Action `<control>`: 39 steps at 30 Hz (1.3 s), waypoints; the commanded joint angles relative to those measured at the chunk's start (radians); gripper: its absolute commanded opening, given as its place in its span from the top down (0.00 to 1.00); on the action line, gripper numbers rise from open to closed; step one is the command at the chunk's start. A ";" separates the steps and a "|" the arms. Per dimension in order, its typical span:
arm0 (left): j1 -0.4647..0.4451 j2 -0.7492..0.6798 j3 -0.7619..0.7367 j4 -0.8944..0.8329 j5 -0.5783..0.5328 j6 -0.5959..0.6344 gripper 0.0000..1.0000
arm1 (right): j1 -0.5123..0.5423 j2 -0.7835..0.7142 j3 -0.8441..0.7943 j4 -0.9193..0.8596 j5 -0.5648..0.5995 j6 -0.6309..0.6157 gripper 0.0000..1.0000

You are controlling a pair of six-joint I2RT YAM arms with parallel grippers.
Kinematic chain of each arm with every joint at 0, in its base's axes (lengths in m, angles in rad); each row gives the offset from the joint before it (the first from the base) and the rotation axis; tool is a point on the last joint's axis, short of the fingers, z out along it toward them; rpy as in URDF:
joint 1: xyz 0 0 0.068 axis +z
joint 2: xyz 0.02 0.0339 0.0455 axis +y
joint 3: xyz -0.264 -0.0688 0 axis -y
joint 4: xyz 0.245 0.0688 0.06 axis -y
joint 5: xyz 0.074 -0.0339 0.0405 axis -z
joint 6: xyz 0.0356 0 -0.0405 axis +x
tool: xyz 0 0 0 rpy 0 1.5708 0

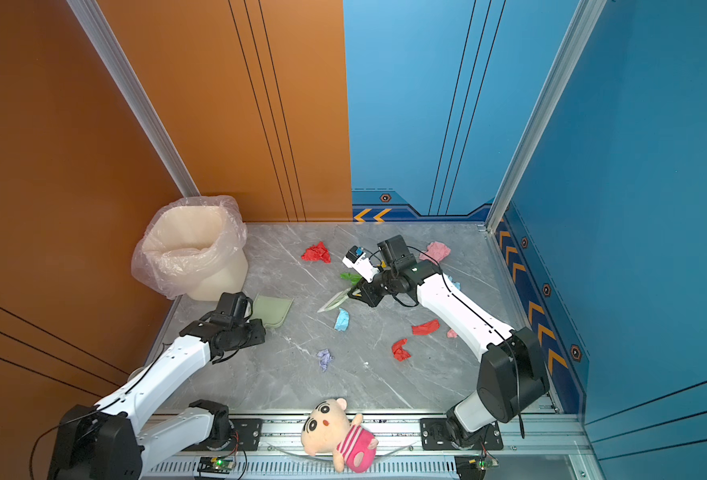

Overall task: Sweep away the paper scraps from the table
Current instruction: 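Move the left gripper to the dustpan handle while the right gripper lowers the brush, then close the left gripper on the dustpan handle while the right holds the brush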

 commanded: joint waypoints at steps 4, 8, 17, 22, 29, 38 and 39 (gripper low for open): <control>0.017 0.032 -0.021 0.035 0.008 -0.019 0.44 | 0.021 0.027 0.041 0.012 0.043 0.036 1.00; 0.022 0.046 -0.015 0.039 0.014 -0.017 0.44 | 0.043 0.015 0.026 0.021 0.038 -0.022 1.00; 0.029 0.046 -0.026 0.044 0.031 -0.011 0.43 | 0.056 -0.062 -0.064 0.090 -0.019 -0.181 1.00; 0.036 0.052 -0.027 0.050 0.043 -0.010 0.43 | 0.052 -0.104 -0.108 0.125 -0.037 -0.244 1.00; 0.041 0.068 -0.022 0.055 0.057 -0.007 0.42 | 0.047 -0.146 -0.154 0.155 -0.072 -0.323 1.00; 0.050 0.069 -0.022 0.054 0.066 -0.005 0.41 | 0.041 -0.195 -0.189 0.159 -0.117 -0.393 1.00; 0.051 0.070 -0.021 0.056 0.068 -0.005 0.42 | 0.042 -0.199 -0.191 0.159 -0.122 -0.398 1.00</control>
